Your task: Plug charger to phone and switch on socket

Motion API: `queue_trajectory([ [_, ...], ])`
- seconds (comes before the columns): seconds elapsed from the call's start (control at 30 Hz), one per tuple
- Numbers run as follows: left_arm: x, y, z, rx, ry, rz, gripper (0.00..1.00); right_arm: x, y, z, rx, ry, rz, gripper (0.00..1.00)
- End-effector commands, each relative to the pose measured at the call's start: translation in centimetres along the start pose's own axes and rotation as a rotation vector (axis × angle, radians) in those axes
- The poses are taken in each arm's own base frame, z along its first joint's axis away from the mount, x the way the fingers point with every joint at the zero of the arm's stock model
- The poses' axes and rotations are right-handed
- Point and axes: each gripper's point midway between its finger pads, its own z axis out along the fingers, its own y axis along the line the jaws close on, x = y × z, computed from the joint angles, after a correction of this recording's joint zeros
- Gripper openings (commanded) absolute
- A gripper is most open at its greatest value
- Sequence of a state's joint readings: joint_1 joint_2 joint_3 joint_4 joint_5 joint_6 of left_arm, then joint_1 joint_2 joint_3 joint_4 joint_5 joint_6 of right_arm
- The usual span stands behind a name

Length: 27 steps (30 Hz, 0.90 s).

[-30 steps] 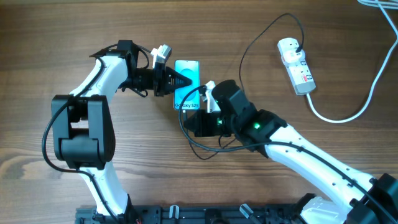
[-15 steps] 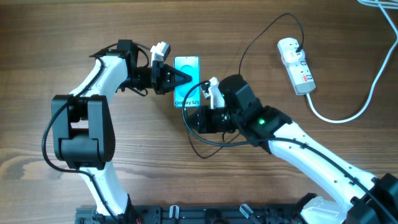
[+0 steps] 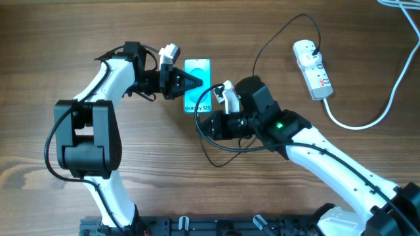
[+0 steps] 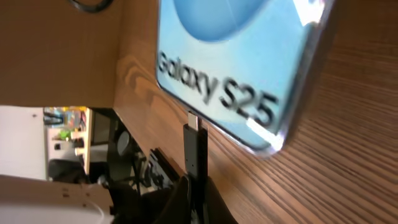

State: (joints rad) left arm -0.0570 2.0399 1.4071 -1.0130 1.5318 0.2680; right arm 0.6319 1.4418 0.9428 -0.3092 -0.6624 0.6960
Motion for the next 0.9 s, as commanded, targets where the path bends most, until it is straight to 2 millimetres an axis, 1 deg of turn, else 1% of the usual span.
queue_trajectory([
  [0.0, -0.2, -1.1, -0.1, -0.027, 0.0, 0.074, 0.04, 0.5, -2.4, -1.3, 0.036, 0.042, 0.002, 0.04],
  [0.03, -0.2, -0.9, -0.2, -0.038, 0.002, 0.075, 0.04, 0.5, -3.4, -1.8, 0.059, 0.045, 0.027, 0.04],
  [0.07, -0.1, -0.7, -0.2, -0.048, 0.004, 0.075, 0.04, 0.5, -4.9, -2.7, 0.091, 0.049, 0.051, 0.04],
  [0.1, -0.1, -0.5, -0.2, -0.059, 0.006, 0.074, 0.04, 0.5, -5.6, -3.2, 0.104, 0.051, 0.056, 0.04],
  [0.13, 0.0, -0.2, -0.2, -0.079, 0.009, 0.043, 0.04, 0.6, -7.3, -4.3, 0.141, 0.061, 0.058, 0.04],
  [0.27, 0.8, -0.3, -0.2, -0.078, 0.011, -0.163, 0.04, 0.4, -10.9, -6.4, 0.264, 0.037, 0.092, 0.04],
  [0.33, 1.6, -0.6, -0.2, -0.077, 0.018, -0.249, 0.04, 0.2, -13.2, -7.7, 0.366, 0.014, 0.127, 0.04],
  [0.4, 3.0, -0.9, -0.2, -0.088, 0.033, -0.395, 0.04, 0.3, -14.9, -8.8, 0.44, 0.007, 0.138, 0.04],
  [0.5, 4.5, -1.3, -0.2, -0.11, 0.058, -0.538, 0.04, 0.3, -15.7, -9.2, 0.484, 0.002, 0.128, 0.04],
  [0.53, 5.6, -1.3, 0.1, -0.142, 0.089, -0.608, 0.04, 0.2, -16.1, -9.5, 0.512, -0.004, 0.126, 0.04],
  [0.63, 8.0, -1.5, 1.0, -0.21, 0.17, -0.717, 0.04, 0.0, -16.9, -9.9, 0.567, -0.015, 0.123, 0.04],
  [0.77, 10.2, -1.8, 3.3, -0.265, 0.26, -0.801, 0.04, 0.0, -17.8, -10.4, 0.62, -0.021, 0.123, 0.04],
  [0.87, 12.1, -2.2, 5.6, -0.296, 0.343, -0.83, 0.04, 0.4, -19.7, -11.5, 0.743, -0.017, 0.136, 0.04],
])
